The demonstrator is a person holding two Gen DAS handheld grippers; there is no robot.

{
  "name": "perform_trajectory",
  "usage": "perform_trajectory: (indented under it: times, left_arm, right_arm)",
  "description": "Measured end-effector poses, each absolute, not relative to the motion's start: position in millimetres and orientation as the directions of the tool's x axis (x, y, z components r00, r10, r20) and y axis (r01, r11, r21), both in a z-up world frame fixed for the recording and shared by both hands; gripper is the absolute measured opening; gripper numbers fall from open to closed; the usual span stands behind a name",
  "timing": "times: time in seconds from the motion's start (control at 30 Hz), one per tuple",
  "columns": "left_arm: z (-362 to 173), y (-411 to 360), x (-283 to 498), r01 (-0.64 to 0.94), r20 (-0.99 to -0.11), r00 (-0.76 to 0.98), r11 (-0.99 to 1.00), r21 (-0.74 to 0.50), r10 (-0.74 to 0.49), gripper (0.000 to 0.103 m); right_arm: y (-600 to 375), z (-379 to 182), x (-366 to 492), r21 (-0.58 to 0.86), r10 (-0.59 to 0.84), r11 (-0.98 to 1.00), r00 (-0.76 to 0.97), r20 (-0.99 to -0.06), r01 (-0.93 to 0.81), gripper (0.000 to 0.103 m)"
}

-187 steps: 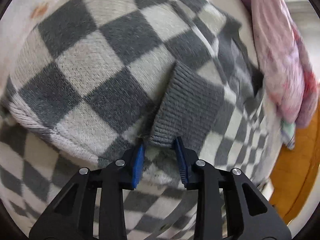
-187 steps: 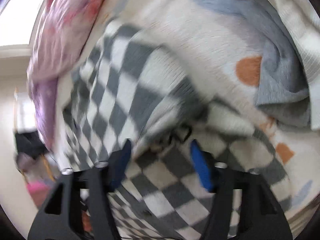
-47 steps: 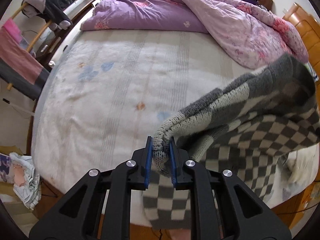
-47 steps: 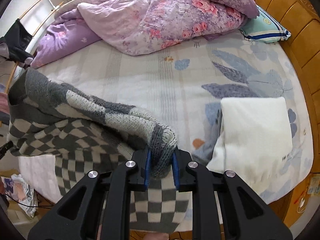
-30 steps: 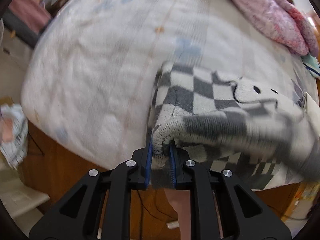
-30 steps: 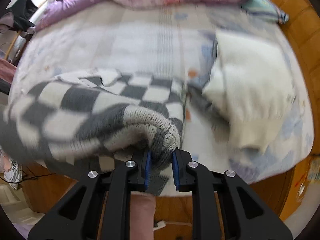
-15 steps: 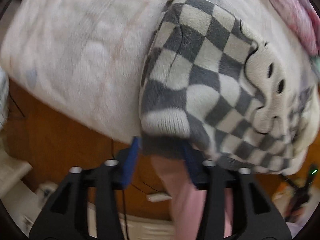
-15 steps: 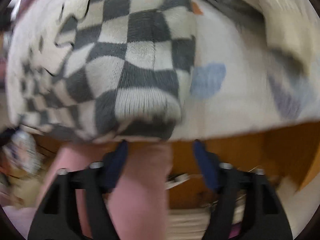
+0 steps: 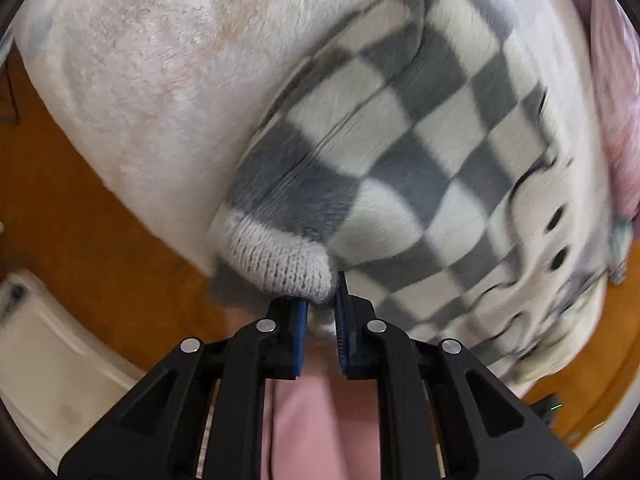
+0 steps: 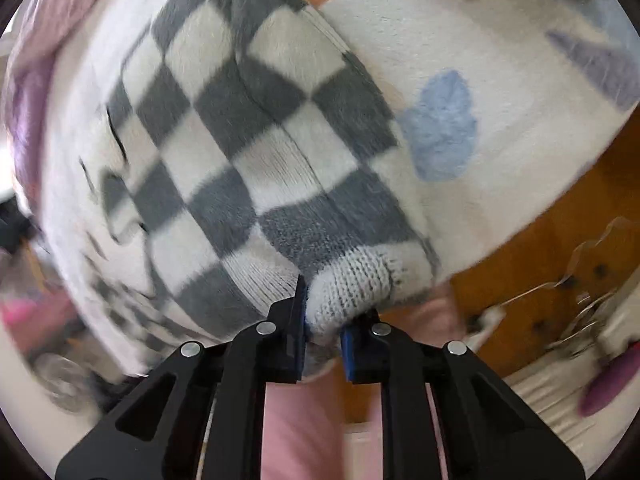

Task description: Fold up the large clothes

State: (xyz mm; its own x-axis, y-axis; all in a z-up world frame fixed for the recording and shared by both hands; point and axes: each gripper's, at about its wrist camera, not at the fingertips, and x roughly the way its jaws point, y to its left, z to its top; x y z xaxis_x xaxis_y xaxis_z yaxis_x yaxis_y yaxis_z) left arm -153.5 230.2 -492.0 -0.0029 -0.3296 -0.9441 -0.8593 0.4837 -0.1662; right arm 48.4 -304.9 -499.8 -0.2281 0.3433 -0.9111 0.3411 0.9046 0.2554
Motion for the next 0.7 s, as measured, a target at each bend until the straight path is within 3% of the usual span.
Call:
perform_trajectory:
  times: [0.1, 0.17, 0.23, 0.3, 0.33, 0.37, 0.53, 0.7]
  left_arm:
    - [-517.8, 234.0, -164.2, -0.850, -0.939, -0.079, 0.515, -0.111, -0.334, 0.012]
    - [-525.0, 242.1, -163.7, -0.866, -0.919, -0.091, 0.485, -0.117, -0.383, 0.017]
    - [-511.5, 243.6, -151.5, -0.825, -0.915, -0.124, 0.553, -0.121, -0.384, 0.028]
    - [-480.9, 243.7, -139.7, -0.749, -0.935, -0.135, 0.652, -0.120, -0.327, 0.046]
    - [-467.6, 244.1, -136.0, -0.724, -0.943, -0.139, 0.681, -0.112, -0.303, 0.062]
    - [-455.9, 245.2, -133.4, -0.705, -0.949, -0.135, 0.700, -0.109, -0.284, 0.068]
    - [-393.6, 263.0, -90.2, -0.646, -0.973, 0.003, 0.742, -0.179, -0.232, 0.071]
    - [-411.1, 290.0, -12.9, -0.640, -0.974, 0.084, 0.738, -0.215, -0.210, 0.072]
  right_arm:
    - [-300.4, -516.0, 48.3, 0.171, 0.260, 0.928, -0.244, -0.934, 0.330, 0.013]
    - [-297.9, -533.2, 53.4, 0.149, 0.276, 0.918, -0.324, -0.905, 0.367, 0.025]
    - [-297.8, -529.1, 61.2, 0.076, 0.202, 0.945, -0.381, -0.902, 0.319, 0.064]
    - [-303.4, -503.2, 69.9, 0.072, 0.162, 0.960, -0.329, -0.930, 0.271, 0.076]
    - [-308.6, -485.4, 75.3, 0.082, 0.160, 0.964, -0.303, -0.940, 0.253, 0.078]
    - [-313.9, -471.4, 79.7, 0.090, 0.162, 0.964, -0.286, -0.944, 0.250, 0.078]
    - [-335.4, -418.1, 132.1, 0.231, 0.267, 0.937, -0.112, -0.957, 0.264, 0.080]
    - [-326.3, -432.1, 193.1, 0.290, 0.304, 0.934, -0.034, -0.952, 0.209, 0.080]
